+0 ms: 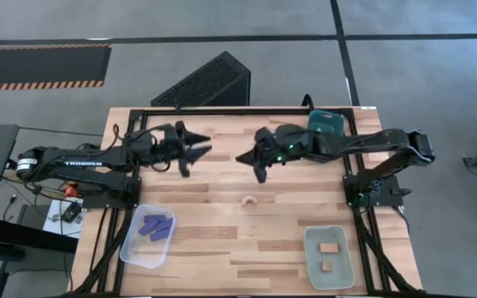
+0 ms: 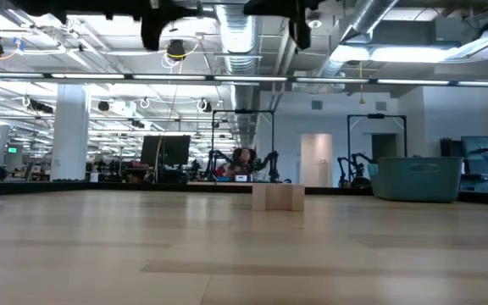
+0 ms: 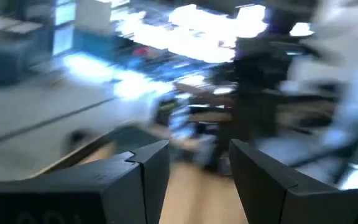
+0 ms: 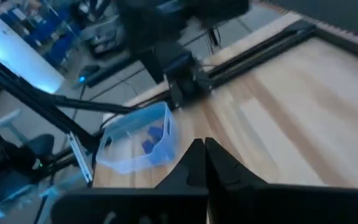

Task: Sort & place blocks by color
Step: Put the brown block into the gray bin

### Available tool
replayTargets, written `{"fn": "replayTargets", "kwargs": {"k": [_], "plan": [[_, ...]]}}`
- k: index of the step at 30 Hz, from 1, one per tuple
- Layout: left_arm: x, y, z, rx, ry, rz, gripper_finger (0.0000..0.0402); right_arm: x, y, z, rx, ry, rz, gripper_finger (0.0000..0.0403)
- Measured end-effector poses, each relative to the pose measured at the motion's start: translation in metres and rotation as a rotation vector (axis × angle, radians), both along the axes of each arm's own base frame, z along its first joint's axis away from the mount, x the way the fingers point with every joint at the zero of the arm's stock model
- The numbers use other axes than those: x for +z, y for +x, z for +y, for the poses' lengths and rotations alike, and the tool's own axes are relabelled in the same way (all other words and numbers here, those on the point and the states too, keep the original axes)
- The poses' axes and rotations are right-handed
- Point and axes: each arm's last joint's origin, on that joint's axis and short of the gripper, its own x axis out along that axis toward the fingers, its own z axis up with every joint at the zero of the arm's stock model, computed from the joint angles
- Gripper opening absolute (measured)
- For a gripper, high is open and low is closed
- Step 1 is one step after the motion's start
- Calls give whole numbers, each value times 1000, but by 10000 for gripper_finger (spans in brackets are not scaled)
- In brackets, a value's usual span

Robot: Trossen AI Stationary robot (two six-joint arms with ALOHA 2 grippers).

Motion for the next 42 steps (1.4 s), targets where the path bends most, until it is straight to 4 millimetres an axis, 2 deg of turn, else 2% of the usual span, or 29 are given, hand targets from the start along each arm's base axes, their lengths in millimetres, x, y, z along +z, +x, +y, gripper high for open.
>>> {"fn": "replayTargets", "kwargs": {"k": [2, 4, 8, 11, 17, 21, 24, 30, 35, 38, 42], "plan": [[7, 1, -8, -61, 60, -58, 153, 6, -6, -3, -20, -21, -10, 4], [13, 0, -13, -53, 113, -113, 153, 3, -7, -6, -55, -74, 31, 7], [21, -2, -17, -19, 185, -180, 154, -26, 3, -14, -115, -160, 203, 38], [24, -3, -21, -45, 237, -207, 154, -49, 14, -17, -82, -139, 271, 79], [31, -18, -27, -9, 257, -192, 154, -70, 31, -15, -50, -112, 289, 183], [32, -28, -26, 24, 234, -158, 154, -68, 33, -14, -44, -118, 260, 248], [32, -31, -26, 19, 203, -156, 154, -68, 33, -15, -46, -117, 252, 278], [26, -23, -25, 21, 94, -138, 173, -68, 34, -24, -40, -204, 245, 286], [20, -20, -25, 24, 65, -95, 218, -96, 37, -27, -39, -201, 395, 275], [17, -19, -25, 19, 58, -65, 237, -115, 40, -19, 49, -163, 476, 275], [15, -20, -25, 15, 39, -47, 250, -135, 46, 6, 171, -153, 534, 275]]}}
